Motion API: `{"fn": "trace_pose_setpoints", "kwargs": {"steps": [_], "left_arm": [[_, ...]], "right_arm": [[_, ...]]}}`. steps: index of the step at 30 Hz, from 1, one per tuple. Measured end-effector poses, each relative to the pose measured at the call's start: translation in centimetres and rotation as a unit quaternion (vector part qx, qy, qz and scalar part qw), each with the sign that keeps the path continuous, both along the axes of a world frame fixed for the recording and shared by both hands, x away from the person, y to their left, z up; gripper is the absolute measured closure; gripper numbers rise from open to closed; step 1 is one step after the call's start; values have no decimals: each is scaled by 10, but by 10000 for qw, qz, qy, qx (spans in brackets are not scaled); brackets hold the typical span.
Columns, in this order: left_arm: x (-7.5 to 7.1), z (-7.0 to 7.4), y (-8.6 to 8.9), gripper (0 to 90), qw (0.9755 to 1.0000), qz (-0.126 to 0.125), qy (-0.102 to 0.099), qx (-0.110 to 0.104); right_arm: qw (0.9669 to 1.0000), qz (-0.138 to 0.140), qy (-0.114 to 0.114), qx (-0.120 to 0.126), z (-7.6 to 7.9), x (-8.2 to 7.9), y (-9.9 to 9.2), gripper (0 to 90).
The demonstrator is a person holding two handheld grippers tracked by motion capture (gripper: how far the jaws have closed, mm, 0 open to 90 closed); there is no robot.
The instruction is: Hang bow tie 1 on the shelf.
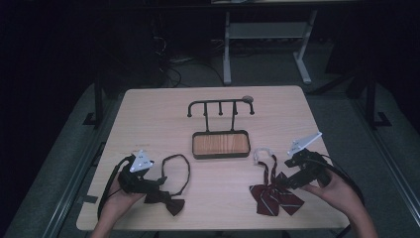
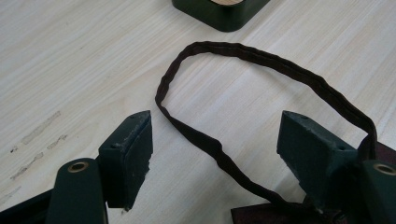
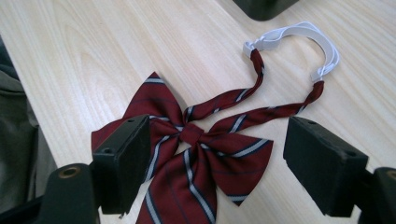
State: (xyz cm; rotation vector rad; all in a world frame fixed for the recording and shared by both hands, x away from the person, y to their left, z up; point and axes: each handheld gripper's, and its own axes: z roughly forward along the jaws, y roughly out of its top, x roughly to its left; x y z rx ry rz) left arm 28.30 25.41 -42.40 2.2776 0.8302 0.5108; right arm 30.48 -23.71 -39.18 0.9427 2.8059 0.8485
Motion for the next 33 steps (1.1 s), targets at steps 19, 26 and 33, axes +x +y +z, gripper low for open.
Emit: {"fn": "trace_pose_setpoints", "kwargs": {"steps": [19, 26, 33], "left_arm": [[0, 1, 1, 269, 10000, -1, -44, 9], [0, 0, 2, 264, 9999, 73, -23, -69], [1, 0, 2, 263, 10000, 47, -21, -37]], "right_arm": [[9993, 42, 224, -303, 7, 36, 20, 339], [9990, -19, 305, -340, 7, 49, 23, 357], [9983, -91, 384, -437, 6, 64, 24, 384]]}}
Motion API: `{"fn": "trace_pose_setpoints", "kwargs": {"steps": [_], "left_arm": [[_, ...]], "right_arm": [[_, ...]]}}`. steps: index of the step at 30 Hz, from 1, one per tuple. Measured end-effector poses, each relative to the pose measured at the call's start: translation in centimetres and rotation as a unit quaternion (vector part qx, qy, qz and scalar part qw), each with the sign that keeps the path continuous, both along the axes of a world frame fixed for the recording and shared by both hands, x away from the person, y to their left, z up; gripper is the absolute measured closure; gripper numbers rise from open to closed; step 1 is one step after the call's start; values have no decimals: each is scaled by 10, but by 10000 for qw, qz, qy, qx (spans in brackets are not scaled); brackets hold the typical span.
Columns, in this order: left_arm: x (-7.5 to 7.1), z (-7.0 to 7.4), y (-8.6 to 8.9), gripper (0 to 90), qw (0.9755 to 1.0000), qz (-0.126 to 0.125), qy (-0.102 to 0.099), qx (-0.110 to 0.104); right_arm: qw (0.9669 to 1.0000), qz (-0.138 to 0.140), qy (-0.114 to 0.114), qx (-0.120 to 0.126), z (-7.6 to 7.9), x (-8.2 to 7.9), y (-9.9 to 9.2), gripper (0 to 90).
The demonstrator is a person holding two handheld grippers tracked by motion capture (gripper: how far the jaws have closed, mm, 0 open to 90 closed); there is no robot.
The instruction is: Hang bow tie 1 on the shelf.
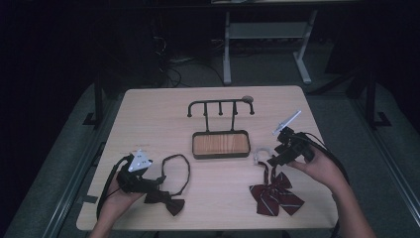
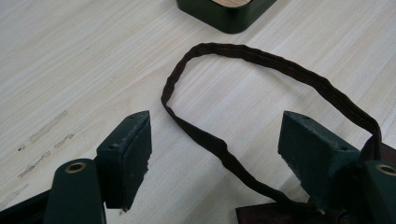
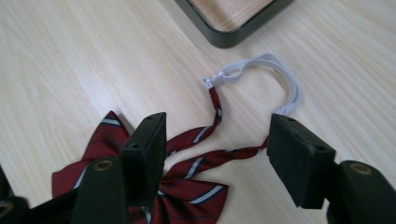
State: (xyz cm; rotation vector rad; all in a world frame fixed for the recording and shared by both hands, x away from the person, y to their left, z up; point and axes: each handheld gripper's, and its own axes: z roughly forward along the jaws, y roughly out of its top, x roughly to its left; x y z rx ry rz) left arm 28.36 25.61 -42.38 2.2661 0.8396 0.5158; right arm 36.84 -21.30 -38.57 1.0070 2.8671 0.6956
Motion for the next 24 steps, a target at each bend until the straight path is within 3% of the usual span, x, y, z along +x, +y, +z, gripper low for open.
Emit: {"fn": "trace_pose_setpoints", "kwargs": {"steps": [12, 24], "left_arm": [[1, -1, 1, 263, 10000, 7, 27, 16], [1, 0, 2, 264, 10000, 1, 30, -4]], "right_arm": [[9989, -178, 188, -392, -16, 24, 5, 434], [9972, -379, 387, -521, -28, 43, 6, 494]]}}
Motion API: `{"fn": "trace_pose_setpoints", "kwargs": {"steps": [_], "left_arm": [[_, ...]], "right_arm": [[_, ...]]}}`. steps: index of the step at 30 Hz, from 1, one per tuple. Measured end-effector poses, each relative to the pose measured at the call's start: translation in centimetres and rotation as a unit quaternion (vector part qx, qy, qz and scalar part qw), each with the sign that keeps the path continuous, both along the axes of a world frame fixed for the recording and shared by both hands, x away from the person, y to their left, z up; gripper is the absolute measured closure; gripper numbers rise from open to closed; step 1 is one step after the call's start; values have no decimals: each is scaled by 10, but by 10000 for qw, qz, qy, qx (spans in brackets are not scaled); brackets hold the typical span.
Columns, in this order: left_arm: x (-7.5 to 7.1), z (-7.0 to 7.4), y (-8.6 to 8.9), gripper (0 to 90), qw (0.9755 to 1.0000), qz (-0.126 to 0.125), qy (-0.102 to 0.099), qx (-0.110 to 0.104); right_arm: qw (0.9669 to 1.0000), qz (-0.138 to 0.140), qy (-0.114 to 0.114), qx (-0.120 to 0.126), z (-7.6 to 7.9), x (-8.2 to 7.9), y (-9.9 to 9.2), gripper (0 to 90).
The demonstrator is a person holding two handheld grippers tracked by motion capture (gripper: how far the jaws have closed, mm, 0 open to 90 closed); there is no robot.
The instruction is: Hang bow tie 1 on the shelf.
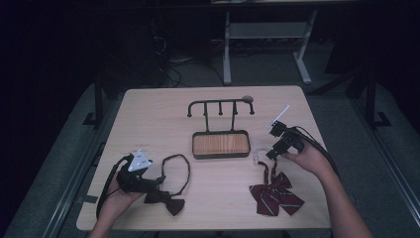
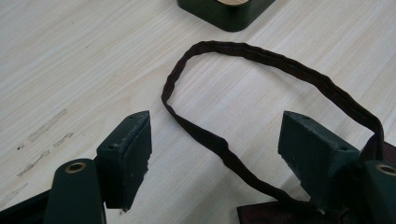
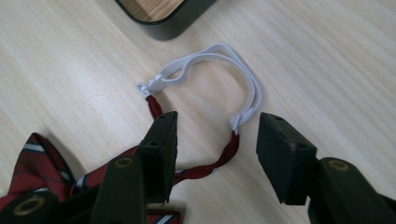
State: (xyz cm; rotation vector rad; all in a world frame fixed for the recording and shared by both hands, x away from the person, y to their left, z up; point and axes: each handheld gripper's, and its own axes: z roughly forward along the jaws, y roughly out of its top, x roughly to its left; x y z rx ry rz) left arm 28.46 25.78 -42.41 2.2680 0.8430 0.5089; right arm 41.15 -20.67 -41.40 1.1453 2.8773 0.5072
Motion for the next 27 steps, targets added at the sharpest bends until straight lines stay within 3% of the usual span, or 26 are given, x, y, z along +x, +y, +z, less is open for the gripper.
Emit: {"fn": "trace_pose_setpoints", "kwargs": {"steps": [13, 27], "left_arm": [[0, 0, 1, 263, 10000, 16, 0, 0], [1, 0, 2, 263, 10000, 14, 8, 0]], "right_arm": [[9994, -134, 239, -227, -11, 11, 2, 566], [9984, -117, 317, -460, -18, 13, 4, 657]]}}
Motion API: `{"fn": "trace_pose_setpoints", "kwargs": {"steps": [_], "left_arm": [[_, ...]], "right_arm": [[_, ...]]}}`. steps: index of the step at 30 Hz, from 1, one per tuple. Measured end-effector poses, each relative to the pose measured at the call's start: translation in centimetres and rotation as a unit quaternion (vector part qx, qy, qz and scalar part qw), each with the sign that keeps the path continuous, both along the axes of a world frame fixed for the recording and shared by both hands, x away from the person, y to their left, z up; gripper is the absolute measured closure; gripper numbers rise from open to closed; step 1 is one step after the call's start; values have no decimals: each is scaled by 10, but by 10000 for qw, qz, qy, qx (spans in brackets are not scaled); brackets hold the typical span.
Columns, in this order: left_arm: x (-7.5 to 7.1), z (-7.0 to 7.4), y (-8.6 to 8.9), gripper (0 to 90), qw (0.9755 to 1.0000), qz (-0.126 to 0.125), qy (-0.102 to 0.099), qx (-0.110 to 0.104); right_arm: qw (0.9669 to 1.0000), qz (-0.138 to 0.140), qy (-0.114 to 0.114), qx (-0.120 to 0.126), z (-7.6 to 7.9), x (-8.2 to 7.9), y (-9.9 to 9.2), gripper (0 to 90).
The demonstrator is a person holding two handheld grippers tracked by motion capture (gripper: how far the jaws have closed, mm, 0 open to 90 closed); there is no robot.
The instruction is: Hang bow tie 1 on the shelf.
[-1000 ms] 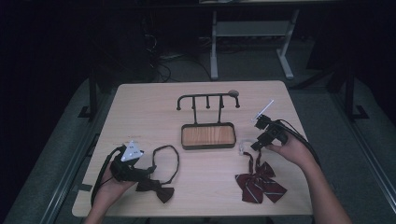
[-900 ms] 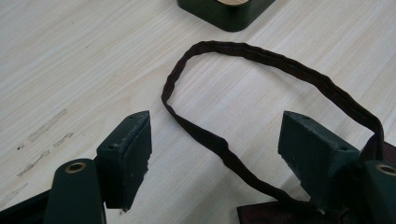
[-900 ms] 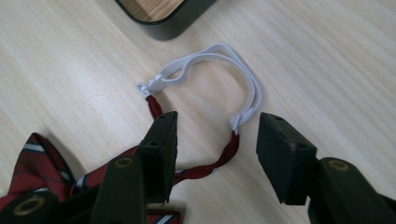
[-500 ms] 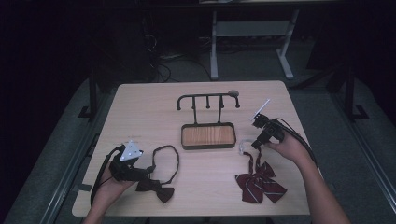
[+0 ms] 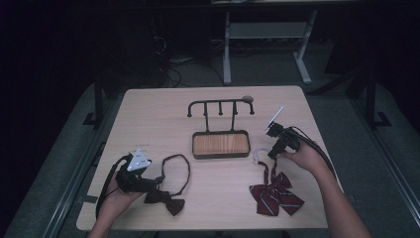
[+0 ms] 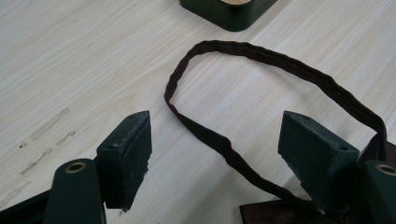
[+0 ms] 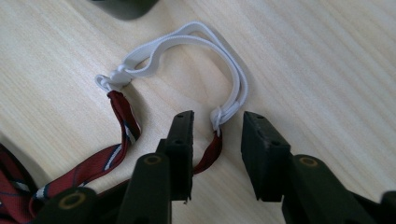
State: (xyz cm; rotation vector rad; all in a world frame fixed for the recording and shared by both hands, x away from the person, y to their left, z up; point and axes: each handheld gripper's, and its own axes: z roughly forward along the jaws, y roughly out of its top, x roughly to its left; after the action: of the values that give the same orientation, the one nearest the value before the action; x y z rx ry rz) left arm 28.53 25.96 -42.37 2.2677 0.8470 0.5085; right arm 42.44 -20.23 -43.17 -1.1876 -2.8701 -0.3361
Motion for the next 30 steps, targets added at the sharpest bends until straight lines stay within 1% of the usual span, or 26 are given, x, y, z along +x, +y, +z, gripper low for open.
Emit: {"fn": "trace_pose_setpoints", "kwargs": {"steps": [3, 5, 8, 9, 10, 11, 13, 18, 21, 25, 30], "left_arm": [[0, 0, 0, 263, 10000, 4, 1, -6], [0, 0, 0, 263, 10000, 3, -3, -11], [0, 0, 0, 263, 10000, 0, -5, -21], [0, 1, 0, 263, 10000, 2, -2, -24], [0, 1, 0, 263, 10000, 2, -2, -24], [0, 0, 0, 263, 10000, 5, -3, -31], [0, 0, 0, 263, 10000, 4, -5, -23], [0, 1, 0, 263, 10000, 4, -3, -42], [0, 1, 0, 263, 10000, 0, 1, -47], [0, 1, 1, 263, 10000, 2, 2, -51], [0, 1, 1, 263, 10000, 6, -4, -45]], "right_arm": [[10000, 10, 6, -48, -1, -1, 2, 678], [9999, 63, -11, -96, -1, 0, 3, 690], [9998, 52, -22, -206, -2, -2, 6, 706], [9996, 106, -81, -249, -3, -2, 7, 712], [9996, 106, -81, -249, -3, -2, 7, 712], [9991, 164, -159, -353, -3, -3, 9, 734], [9989, 172, -157, -399, -4, -3, 9, 753], [9986, 190, -167, -458, -5, -3, 10, 782], [9984, 187, -154, -502, -6, -3, 11, 783], [9980, 203, -197, -560, -7, -3, 12, 806], [9981, 192, -159, -566, -7, -3, 11, 830]]}}
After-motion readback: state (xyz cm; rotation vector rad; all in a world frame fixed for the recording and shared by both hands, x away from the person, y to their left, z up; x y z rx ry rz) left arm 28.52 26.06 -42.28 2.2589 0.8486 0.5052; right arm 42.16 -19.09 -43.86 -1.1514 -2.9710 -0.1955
